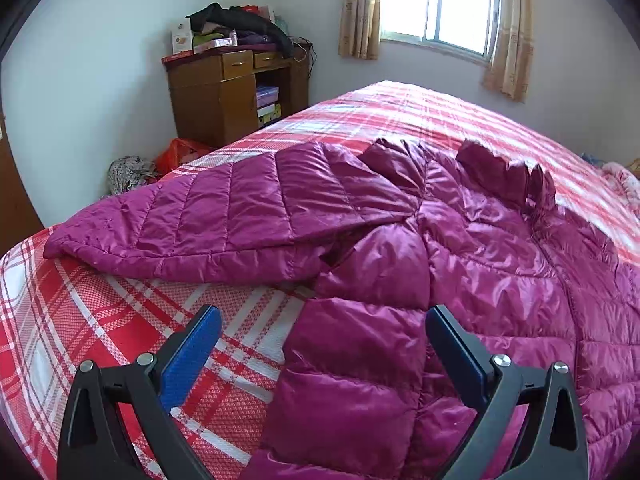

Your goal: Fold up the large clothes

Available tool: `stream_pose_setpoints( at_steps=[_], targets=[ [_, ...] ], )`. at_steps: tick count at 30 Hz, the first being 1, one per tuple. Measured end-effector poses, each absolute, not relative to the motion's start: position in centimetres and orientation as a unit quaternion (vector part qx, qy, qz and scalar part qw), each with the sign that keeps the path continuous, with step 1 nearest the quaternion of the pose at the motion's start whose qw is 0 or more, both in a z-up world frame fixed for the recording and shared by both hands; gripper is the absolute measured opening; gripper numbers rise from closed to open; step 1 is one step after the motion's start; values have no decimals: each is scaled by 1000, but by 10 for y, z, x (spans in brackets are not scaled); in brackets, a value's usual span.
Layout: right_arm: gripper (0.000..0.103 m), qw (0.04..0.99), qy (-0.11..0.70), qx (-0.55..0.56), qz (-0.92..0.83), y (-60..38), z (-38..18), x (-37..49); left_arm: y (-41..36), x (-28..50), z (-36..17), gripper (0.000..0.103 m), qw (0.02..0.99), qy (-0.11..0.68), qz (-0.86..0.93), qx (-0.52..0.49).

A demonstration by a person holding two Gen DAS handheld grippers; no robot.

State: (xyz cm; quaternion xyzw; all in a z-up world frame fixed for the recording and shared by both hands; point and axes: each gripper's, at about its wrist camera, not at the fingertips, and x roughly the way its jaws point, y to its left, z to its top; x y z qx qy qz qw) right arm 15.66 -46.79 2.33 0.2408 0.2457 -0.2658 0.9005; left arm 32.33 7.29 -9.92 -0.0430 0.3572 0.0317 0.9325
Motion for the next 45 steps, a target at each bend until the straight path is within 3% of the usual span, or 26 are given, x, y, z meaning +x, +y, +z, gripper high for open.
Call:
stream_pose_setpoints(
  at_steps=[4,10,19,30,33,34,35,37,39,40,41,43,45],
  targets=[
    [11,936,242,187,-175,-392,60,190,89,316,-90,102,937,339,37,-75],
    [11,956,257,135,-46,-278,67,249,108,306,-77,102,944,309,48,-109],
    [11,945,304,98,67,-158,3,318,116,310,-77,102,945,301,66,-113],
    [11,919,369,75,116,-87,-68,351,117,316,-81,102,942,309,79,-107],
    [20,913,383,73,117,-80,-75,356,117,317,-82,102,941,312,80,-107],
    [37,910,388,75,122,-78,-75,357,117,317,-83,102,940,313,80,-106],
    [64,907,394,81,128,-79,-75,357,117,318,-84,102,940,315,80,-105],
    [74,907,379,103,150,-83,-70,352,117,318,-85,102,939,318,80,-104],
    [73,910,361,111,171,-90,-60,342,115,318,-85,102,939,318,79,-101],
    [62,913,352,114,173,-94,-55,339,114,318,-85,102,940,318,78,-98],
    [39,917,345,113,166,-98,-53,337,112,319,-85,102,940,317,78,-95],
    [17,922,349,112,125,-120,-49,336,110,319,-85,102,941,318,74,-88],
    [17,926,352,117,71,-150,-49,336,106,318,-85,102,943,316,69,-81]
  ],
)
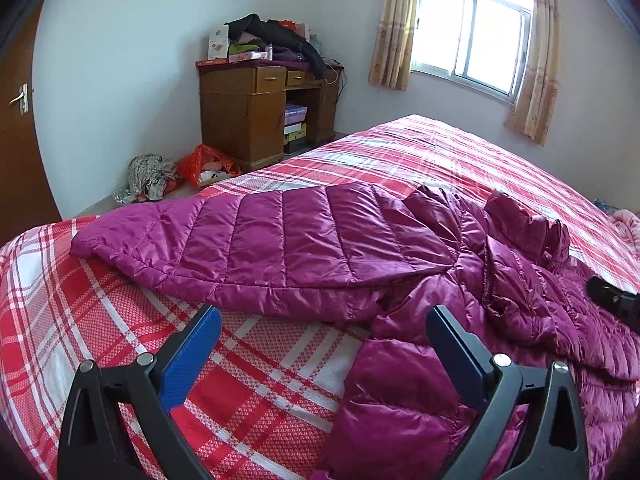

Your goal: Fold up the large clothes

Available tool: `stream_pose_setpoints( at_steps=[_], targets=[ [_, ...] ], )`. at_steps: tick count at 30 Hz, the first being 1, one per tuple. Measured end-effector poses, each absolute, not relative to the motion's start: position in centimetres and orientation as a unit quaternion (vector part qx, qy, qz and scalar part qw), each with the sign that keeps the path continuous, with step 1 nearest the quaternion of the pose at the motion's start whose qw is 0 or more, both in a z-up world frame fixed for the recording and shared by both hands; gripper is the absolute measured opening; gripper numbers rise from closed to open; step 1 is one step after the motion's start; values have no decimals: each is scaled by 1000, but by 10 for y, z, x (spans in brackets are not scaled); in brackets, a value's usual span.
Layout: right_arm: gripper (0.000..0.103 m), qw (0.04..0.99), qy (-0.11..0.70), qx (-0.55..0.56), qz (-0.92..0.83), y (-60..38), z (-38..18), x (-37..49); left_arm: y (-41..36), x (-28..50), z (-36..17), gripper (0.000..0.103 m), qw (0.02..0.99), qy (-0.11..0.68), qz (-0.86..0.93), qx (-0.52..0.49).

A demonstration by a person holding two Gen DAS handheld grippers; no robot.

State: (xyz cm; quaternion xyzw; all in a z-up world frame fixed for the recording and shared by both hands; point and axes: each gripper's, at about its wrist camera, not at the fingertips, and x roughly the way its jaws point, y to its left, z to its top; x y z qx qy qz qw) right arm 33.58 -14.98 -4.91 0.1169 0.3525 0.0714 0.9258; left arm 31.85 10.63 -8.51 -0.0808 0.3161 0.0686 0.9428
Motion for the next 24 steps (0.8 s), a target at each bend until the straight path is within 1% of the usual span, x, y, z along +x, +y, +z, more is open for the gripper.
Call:
stream_pose_setpoints(
  at_steps=[4,9,11,14,17,21,24],
  targets=[
    [17,923,362,133,-14,-223,-57,322,98,317,-84,102,947,311,60,-62],
    [17,905,393,150,-68,-280,-80,307,86,316,-86,102,949,309,60,-31],
    [16,896,413,148,-66,-289,-94,305,80,314,-86,102,949,310,55,-19],
    [13,899,411,138,-60,-294,-104,302,66,310,-78,102,951,307,45,13],
    [13,901,409,131,-52,-291,-106,302,45,310,-63,102,951,304,31,42],
    [13,901,417,109,-47,-290,-109,295,2,330,-39,102,950,302,13,78],
    [10,901,423,88,-46,-291,-109,289,-16,349,-35,102,950,308,4,56]
  ],
)
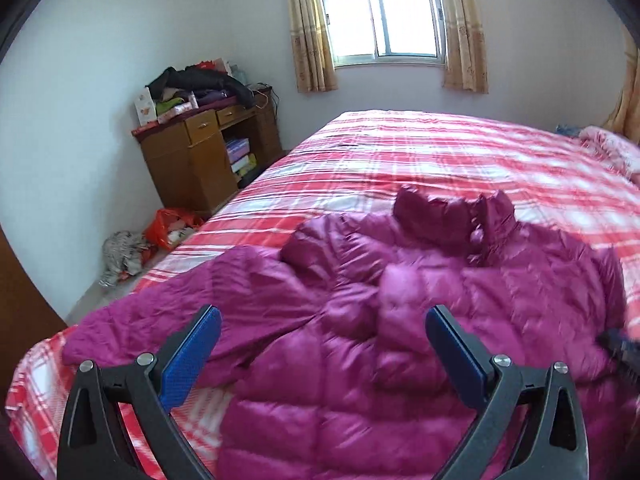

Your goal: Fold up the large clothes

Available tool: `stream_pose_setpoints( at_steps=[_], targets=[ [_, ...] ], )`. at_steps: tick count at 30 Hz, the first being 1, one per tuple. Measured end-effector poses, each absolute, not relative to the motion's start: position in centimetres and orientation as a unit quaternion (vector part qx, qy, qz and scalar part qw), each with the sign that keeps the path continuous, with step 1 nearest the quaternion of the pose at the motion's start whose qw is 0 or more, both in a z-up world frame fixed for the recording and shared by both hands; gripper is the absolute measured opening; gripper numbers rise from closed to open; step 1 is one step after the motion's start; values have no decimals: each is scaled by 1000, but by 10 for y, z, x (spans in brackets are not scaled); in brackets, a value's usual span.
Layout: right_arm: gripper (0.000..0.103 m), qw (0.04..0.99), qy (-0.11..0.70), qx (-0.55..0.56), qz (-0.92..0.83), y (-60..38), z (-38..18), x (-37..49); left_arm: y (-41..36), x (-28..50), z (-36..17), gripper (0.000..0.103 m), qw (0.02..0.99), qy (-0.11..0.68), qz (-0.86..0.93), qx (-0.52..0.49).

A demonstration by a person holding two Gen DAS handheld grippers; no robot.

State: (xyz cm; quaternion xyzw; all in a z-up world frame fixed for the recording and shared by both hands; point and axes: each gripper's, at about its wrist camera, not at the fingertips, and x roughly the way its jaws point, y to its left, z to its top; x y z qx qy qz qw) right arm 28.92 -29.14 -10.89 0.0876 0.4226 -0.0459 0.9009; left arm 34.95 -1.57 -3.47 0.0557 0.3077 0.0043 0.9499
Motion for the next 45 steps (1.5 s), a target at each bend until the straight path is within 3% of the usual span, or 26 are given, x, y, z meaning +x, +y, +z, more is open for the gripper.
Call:
stream_pose_setpoints(
  at_steps=[8,16,24,33,40,45],
  targets=[
    [10,901,422,102,-28,-299,-108,282,-50,398,-88,102,921,379,69,53],
    [10,918,367,142,-44,-320,-57,314,-37,407,-116,102,912,403,67,18],
    [10,894,405,144,-127,-336,-110,364,-47,413,-121,102,910,406,75,38],
    [6,898,391,149,-135,-336,-112,358,-44,420,-126,102,907,415,64,24],
    [9,900,390,138,-137,-333,-111,357,15,392,-96,102,912,401,0,-91],
    [14,903,389,113,-145,-325,-107,358,131,358,-62,102,910,340,72,-226]
  ],
)
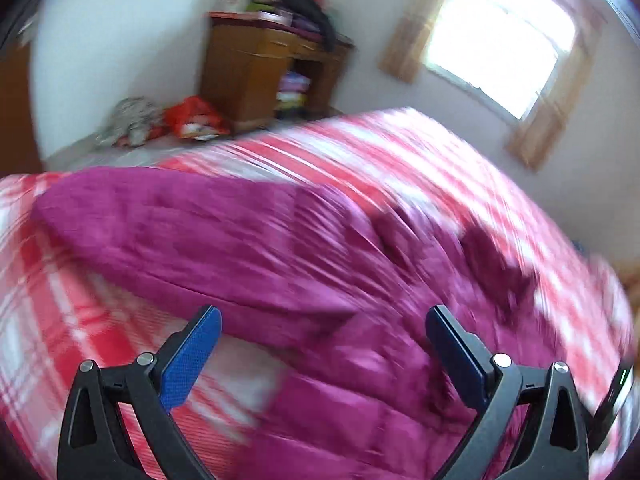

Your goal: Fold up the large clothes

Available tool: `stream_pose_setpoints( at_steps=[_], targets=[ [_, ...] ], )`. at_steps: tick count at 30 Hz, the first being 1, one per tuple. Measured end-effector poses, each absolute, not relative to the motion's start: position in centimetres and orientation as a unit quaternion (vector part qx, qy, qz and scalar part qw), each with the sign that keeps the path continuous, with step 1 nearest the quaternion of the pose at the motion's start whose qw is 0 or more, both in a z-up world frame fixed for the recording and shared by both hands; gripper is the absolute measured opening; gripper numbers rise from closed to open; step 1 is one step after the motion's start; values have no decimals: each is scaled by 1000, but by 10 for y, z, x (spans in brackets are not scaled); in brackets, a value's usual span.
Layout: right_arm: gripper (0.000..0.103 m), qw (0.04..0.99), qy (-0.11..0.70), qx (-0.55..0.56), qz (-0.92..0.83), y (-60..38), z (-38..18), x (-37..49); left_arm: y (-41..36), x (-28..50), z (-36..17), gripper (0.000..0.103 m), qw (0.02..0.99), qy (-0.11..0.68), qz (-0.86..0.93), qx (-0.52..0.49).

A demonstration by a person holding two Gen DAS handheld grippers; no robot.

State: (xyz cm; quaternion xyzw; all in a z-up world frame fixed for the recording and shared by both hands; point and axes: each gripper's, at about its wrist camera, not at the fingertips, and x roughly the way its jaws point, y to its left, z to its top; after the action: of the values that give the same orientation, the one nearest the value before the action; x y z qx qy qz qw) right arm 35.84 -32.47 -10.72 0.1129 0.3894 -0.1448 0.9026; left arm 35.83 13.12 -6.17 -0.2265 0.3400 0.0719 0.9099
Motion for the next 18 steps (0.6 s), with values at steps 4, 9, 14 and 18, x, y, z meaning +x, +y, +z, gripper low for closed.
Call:
stream_pose_setpoints(
  at_steps=[4,9,14,18],
  targets=[
    [82,926,346,91,-124,-304,-80,344,216,343,-52,102,890,312,200,-264],
    [86,944,309,94,-64,-260,-46,306,279,347,-70,102,855,341,299,-251],
    [88,953,302,27,-20,-213,-53,292,303,353,-91,102,830,349,351,-256],
    [88,938,347,13,-21,-209,-88,301,312,363,-102,102,817,358,352,-282]
  ],
)
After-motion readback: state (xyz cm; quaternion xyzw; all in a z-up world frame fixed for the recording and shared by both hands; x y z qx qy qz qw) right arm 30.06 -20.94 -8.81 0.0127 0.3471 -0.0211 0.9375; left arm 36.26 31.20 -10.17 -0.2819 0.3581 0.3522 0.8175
